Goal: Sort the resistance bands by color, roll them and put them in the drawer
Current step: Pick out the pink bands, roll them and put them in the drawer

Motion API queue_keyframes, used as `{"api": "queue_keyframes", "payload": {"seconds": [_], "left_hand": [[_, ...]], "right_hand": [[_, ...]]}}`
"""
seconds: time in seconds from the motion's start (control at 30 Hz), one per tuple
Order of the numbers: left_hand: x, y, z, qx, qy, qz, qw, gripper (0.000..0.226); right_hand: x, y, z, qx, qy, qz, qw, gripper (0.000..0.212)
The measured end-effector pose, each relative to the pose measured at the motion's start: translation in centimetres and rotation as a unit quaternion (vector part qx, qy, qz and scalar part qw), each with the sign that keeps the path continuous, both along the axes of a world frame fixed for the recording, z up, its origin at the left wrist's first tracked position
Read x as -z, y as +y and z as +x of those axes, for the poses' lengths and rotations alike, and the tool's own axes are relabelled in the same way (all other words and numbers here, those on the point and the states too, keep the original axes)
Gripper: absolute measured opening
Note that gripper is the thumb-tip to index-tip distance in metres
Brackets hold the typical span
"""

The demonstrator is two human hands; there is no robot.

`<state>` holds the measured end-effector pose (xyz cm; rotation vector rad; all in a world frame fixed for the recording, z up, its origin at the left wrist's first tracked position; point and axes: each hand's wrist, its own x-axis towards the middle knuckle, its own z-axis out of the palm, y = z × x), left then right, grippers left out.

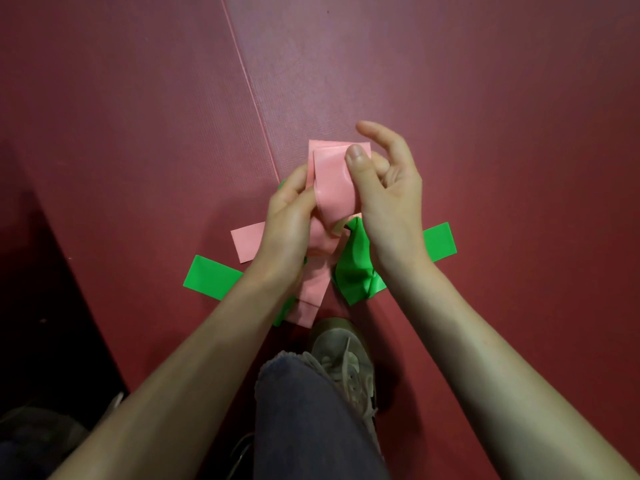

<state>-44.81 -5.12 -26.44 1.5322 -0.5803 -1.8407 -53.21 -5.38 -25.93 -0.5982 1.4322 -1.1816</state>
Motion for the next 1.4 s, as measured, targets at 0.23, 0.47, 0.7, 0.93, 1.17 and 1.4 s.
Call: {"api": "queue_keyframes", "payload": {"seconds": [0.23, 0.47, 0.7, 0.93, 1.17, 1.4], "left_hand": [[-0.8, 0.1, -0.6, -0.04, 0.029, -0.005, 0.999, 0.03], [-0.9, 0.5, -1.2, -0.093, 0.102, 0.003, 0.99, 0.031], [-0.6, 0.9, -1.0, -0.072, -0.018, 0.001, 0.997, 0.023], [-0.1, 0.6, -1.0, -0.119, 0.028, 0.017, 0.992, 0.019], [-0.2, 0.1, -1.5, -0.147, 0.066, 0.021, 0.987, 0.024], [0.3, 0.1, -1.4, -0.138, 0.051, 0.038, 0.988, 0.021]], "right_hand": [[0.0, -0.2, 0.2, 0.016, -0.019, 0.004, 1.0, 0.021], [-0.1, -0.2, 0.8, 0.05, -0.03, 0.029, 0.998, 0.032], [0.2, -0.5, 1.5, 0.055, 0.022, 0.058, 0.997, 0.044], [0.4, -0.3, 2.4, 0.04, 0.029, 0.067, 0.996, 0.037], [0.3, 0.4, 2.9, 0.049, 0.093, 0.047, 0.993, 0.044], [0.5, 0.5, 2.9, 0.07, 0.093, 0.036, 0.993, 0.052]]}}
